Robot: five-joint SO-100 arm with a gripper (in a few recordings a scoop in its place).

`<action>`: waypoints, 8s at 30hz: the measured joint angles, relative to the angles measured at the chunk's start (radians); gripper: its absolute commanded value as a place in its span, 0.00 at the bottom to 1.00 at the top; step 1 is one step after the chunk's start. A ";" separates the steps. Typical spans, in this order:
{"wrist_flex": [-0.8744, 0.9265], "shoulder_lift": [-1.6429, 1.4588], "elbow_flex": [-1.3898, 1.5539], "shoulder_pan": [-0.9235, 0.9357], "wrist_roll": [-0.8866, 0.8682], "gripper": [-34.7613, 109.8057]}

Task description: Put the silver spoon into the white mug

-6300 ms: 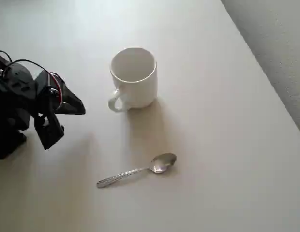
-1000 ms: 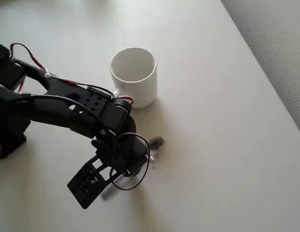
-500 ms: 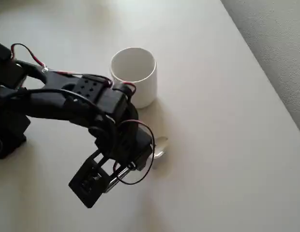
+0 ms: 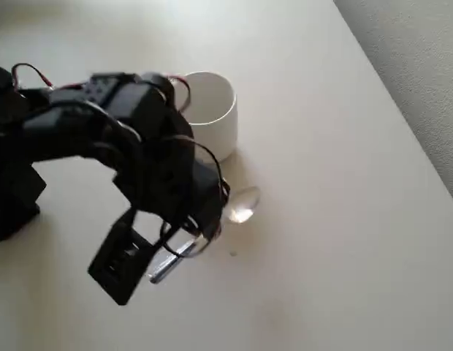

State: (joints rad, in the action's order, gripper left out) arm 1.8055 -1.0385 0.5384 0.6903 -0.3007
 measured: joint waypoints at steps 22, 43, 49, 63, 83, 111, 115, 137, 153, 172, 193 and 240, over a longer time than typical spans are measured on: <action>0.040 -0.344 0.044 -0.374 0.181 0.23; -0.078 -0.414 0.485 -0.430 0.225 0.25; -0.083 -0.387 0.488 -0.426 0.244 0.47; -0.002 -0.637 0.514 -0.413 0.301 0.23; -0.666 -2.195 2.215 -0.476 0.537 0.23; -0.695 -2.243 2.479 -0.425 0.451 0.23; -0.695 -2.243 2.479 -0.425 0.451 0.23; -0.695 -2.243 2.479 -0.425 0.451 0.23; -0.695 -2.243 2.479 -0.425 0.451 0.23; -0.695 -2.243 2.479 -0.425 0.451 0.23; -0.695 -2.243 2.479 -0.425 0.451 0.23; -0.695 -2.243 2.479 -0.425 0.451 0.23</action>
State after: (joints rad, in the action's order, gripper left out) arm 1.1106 -3.2812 3.0173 0.2654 0.1503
